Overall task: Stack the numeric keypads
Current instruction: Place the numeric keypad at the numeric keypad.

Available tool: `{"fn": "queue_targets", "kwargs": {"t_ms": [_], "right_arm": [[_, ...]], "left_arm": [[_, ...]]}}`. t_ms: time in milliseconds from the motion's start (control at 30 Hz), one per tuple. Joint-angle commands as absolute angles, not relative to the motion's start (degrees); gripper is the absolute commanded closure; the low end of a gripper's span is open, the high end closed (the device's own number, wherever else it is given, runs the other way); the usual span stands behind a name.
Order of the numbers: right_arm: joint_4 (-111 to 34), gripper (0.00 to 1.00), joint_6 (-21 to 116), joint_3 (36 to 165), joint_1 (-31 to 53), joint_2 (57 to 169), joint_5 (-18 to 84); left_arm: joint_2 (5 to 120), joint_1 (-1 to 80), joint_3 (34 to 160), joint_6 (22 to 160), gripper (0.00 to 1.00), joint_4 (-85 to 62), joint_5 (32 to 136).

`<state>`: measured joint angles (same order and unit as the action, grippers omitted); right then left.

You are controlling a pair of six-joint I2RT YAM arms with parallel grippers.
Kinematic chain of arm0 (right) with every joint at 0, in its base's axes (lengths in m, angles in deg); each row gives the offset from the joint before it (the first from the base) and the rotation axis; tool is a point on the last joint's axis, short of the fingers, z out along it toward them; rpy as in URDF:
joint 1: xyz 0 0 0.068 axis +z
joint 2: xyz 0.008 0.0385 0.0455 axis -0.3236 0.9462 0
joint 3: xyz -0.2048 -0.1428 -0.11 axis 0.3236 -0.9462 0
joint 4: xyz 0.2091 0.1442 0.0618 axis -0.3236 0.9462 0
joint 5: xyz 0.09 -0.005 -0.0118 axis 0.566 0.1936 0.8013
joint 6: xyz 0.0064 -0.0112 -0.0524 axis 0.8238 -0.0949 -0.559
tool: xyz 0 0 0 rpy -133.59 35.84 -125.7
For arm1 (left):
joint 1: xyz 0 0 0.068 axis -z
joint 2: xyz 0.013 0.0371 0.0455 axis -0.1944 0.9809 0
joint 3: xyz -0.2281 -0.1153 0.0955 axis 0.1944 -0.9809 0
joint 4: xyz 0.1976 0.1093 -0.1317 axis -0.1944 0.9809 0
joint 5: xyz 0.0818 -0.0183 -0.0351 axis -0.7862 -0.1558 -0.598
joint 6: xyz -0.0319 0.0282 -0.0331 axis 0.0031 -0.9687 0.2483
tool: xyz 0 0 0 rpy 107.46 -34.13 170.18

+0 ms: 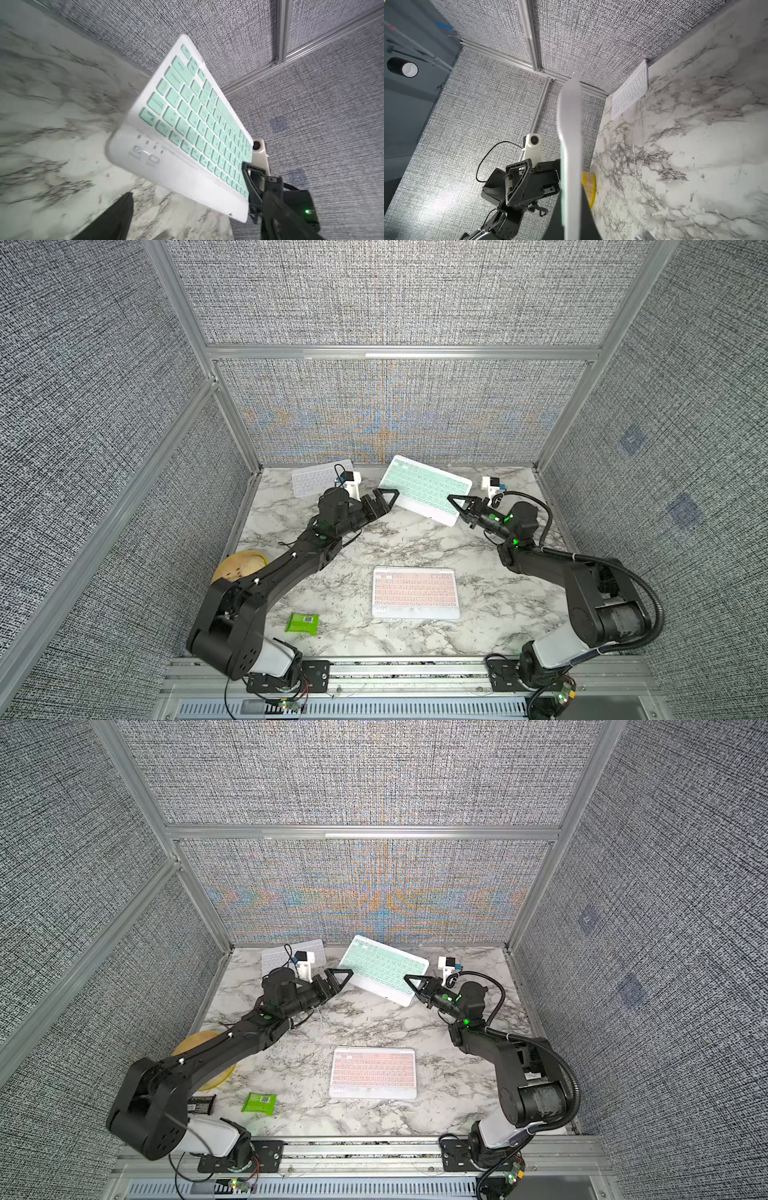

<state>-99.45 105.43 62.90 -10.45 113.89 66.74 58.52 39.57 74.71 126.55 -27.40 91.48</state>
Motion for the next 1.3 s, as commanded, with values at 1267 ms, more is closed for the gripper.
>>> {"fn": "queue_targets", "kwargs": {"t_ms": [1267], "right_arm": [[-51.9, 0.96, 78.6, 45.9, -6.6, 92.5, 86.0]], "left_arm": [[33.3, 37.4, 64.6, 111.3, 0.01, 2.1, 67.8]]}}
